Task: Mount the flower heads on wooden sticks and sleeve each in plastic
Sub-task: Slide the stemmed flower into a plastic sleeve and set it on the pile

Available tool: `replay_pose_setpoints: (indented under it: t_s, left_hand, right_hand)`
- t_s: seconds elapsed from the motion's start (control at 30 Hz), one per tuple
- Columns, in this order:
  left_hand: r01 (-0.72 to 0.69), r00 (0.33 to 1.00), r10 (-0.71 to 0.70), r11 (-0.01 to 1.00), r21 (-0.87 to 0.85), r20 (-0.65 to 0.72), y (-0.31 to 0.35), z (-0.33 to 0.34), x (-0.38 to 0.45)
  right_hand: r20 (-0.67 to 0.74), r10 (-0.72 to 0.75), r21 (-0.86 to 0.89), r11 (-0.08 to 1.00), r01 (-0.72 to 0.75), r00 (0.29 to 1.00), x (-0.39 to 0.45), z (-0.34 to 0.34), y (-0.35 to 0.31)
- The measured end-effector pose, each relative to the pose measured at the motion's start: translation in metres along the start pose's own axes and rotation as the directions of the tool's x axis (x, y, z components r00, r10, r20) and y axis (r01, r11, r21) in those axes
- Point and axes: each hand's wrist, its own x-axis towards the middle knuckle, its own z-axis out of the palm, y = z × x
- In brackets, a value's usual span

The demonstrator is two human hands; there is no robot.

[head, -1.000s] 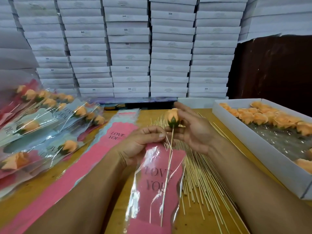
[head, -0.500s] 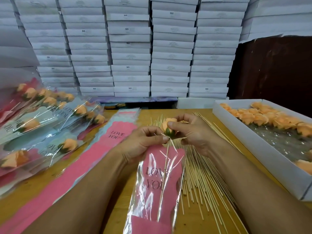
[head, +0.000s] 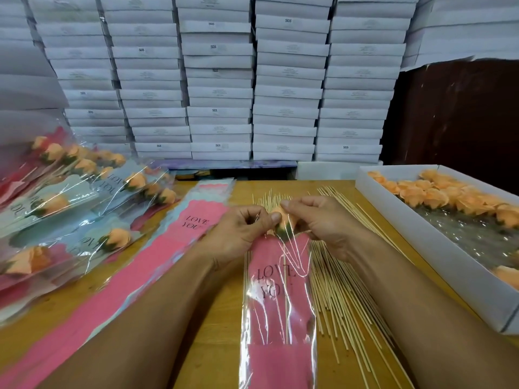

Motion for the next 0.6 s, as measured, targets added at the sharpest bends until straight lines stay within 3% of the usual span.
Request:
replay_pose_setpoints:
  t_s: [0.1,0.4,0.5,0.6]
  left_hand:
    - [0.005,1.000,-0.006,1.000,-0.017,-0.022,0.000,0.001,-0.001]
    - [0.051,0.988,-0.051,0.999,-0.004,-0.146,0.000,0.002,0.004]
    - [0.138,0.983,-0.137,0.990,0.007,-0.120,0.004,-0.002,0.004]
    - [0.315,0.947,-0.318,0.947,-0.056,-0.045,0.004,-0.011,0.003]
  right_hand:
    - [0.059,0.004,-0.073,0.997,0.000,0.998,-0.001,0.000,-0.002]
    - [0.239,0.027,-0.074,0.997,-0.010,0.971,-0.004,-0.001,0.000]
    - [0.225,0.041,-0.056,0.998,-0.029,0.973,-0.001,-0.001,0.003]
    - [0.236,0.018,0.002,1.000,-0.019,0.972,0.000,-0.003,0.004]
